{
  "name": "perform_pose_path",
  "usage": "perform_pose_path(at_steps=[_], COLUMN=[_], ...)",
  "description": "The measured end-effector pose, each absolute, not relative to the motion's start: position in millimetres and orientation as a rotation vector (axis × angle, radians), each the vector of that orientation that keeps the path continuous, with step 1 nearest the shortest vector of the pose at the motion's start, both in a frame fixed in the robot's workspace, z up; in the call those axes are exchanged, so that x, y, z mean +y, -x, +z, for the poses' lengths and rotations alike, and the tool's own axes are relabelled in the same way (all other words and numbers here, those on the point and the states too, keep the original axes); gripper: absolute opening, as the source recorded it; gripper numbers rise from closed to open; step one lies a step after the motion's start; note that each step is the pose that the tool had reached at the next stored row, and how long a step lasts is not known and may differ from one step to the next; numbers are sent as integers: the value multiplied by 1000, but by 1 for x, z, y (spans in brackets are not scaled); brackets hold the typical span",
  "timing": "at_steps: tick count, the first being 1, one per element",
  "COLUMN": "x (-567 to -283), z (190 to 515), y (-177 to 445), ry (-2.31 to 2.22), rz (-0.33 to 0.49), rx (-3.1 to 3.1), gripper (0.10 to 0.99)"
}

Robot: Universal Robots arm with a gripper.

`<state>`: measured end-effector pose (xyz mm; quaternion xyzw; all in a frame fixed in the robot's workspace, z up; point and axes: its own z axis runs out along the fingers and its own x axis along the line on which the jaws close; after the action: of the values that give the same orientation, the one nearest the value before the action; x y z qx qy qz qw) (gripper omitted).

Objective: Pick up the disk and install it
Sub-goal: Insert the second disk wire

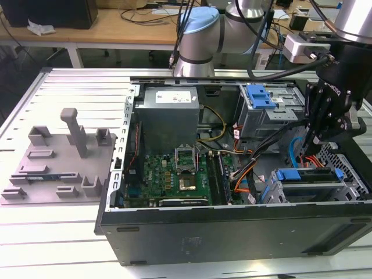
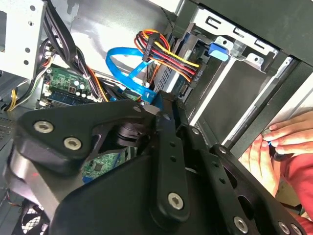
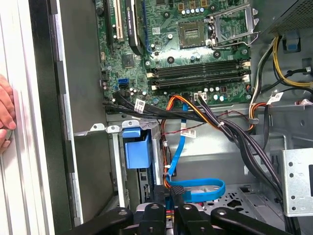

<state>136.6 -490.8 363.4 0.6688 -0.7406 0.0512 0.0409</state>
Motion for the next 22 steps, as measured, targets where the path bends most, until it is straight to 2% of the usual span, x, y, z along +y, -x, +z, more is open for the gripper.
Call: perform_pose_path(at_steps=[5, 10, 22], x=[-491, -507, -526], z=[363, 365, 363], y=[-137, -137, -137], ry=[-2048, -2053, -2096], rz=[157, 147, 76], rx=[-2268, -2273, -2321], gripper=[161, 161, 161])
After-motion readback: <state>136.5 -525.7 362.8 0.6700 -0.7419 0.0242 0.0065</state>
